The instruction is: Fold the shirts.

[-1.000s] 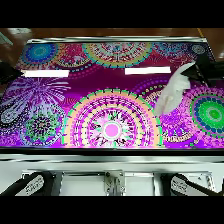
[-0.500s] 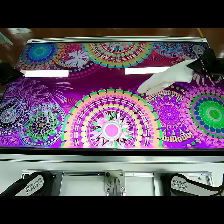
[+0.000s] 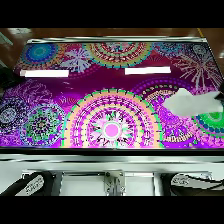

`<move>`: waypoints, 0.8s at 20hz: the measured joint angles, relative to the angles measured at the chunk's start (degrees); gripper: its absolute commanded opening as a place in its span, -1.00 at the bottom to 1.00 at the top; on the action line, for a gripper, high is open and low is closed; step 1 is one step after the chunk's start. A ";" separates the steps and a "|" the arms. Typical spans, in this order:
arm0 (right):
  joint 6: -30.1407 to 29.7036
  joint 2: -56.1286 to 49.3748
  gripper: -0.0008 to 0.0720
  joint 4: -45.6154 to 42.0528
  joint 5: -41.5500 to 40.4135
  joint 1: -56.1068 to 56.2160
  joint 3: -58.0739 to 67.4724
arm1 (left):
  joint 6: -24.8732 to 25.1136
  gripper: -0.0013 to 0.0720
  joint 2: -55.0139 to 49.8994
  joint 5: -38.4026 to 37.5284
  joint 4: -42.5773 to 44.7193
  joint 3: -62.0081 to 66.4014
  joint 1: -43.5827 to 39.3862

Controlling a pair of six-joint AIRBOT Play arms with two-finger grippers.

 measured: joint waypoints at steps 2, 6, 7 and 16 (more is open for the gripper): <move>0.07 -1.44 -0.82 -1.92 0.50 -5.81 -2.36 | -0.42 -0.86 0.00 -1.29 0.02 0.00 0.00; 0.13 -2.43 -0.82 -3.50 0.31 -18.80 -11.28 | -0.74 -0.86 0.00 -2.51 0.02 0.00 -0.02; 0.22 -2.27 -0.82 -3.10 0.24 -21.88 -14.47 | -0.81 -0.86 0.00 -2.64 0.00 0.00 -0.02; -1.25 6.71 -0.82 5.03 -7.98 -35.01 -42.10 | -0.85 -0.86 -0.07 -3.04 0.02 0.00 0.00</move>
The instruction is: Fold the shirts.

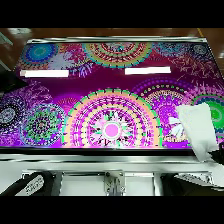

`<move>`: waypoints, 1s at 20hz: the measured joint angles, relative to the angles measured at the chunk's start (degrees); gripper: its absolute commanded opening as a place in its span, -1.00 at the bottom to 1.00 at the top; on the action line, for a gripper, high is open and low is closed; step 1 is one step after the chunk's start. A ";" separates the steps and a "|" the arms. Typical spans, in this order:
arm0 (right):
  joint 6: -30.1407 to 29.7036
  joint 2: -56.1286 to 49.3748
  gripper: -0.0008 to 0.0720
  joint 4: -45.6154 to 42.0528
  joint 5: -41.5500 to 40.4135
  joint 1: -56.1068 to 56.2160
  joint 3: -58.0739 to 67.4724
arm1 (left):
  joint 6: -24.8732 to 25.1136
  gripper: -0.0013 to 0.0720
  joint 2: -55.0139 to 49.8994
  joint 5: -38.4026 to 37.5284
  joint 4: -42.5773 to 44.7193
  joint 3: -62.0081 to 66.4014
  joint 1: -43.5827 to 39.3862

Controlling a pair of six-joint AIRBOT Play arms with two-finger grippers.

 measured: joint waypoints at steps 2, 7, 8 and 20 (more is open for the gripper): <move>0.09 0.98 -0.82 0.09 -0.87 -0.44 -2.10 | 0.00 -0.86 0.00 0.00 0.00 0.00 -0.02; 0.59 2.38 0.55 -0.44 -1.20 -0.85 -4.85 | 0.00 -0.86 -0.07 -0.02 0.00 0.00 0.00; -0.04 3.19 0.55 -0.59 -0.76 -0.94 -4.92 | 0.00 -0.86 -0.17 0.00 0.00 0.00 0.00; 4.24 29.97 0.54 -1.33 -3.82 8.13 9.86 | 2.38 -0.86 -5.62 5.40 8.13 0.02 -9.05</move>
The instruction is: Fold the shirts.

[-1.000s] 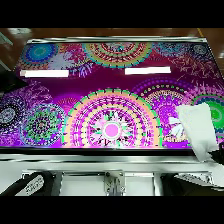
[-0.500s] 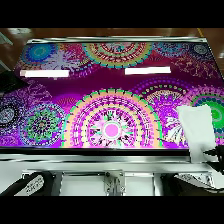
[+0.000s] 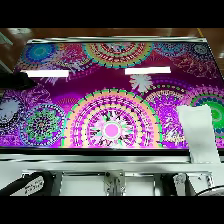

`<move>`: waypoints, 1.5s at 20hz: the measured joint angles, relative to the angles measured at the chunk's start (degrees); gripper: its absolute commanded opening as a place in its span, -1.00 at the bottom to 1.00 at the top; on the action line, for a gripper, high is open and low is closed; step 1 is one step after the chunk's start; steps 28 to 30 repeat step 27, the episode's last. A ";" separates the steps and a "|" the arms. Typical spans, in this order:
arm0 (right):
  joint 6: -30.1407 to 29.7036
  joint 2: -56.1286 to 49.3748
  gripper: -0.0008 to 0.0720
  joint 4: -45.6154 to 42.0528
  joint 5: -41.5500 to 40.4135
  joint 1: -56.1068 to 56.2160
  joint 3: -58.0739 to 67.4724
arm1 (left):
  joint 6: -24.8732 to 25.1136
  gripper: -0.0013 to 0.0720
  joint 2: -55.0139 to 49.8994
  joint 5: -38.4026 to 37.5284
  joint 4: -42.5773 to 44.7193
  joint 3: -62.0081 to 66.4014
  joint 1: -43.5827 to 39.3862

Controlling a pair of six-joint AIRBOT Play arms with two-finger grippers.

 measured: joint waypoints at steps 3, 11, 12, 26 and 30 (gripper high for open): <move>-2.34 2.34 0.90 2.69 0.00 15.54 1.51 | -4.74 0.96 -3.63 0.70 10.27 0.00 -10.64; 4.76 -3.32 0.89 -3.45 8.28 47.63 2.38 | -10.95 0.96 -10.32 0.17 20.65 0.04 -27.02; 5.79 -4.09 0.89 -4.81 8.98 49.22 2.40 | -11.41 0.96 -10.54 0.11 20.87 0.04 -27.47; 8.57 -5.99 0.89 -7.74 9.75 53.40 2.43 | -12.87 0.96 -12.39 0.07 21.88 0.04 -28.79; 8.59 -5.99 0.89 -7.78 9.73 53.42 2.43 | -12.87 0.96 -12.50 0.07 21.88 0.04 -28.79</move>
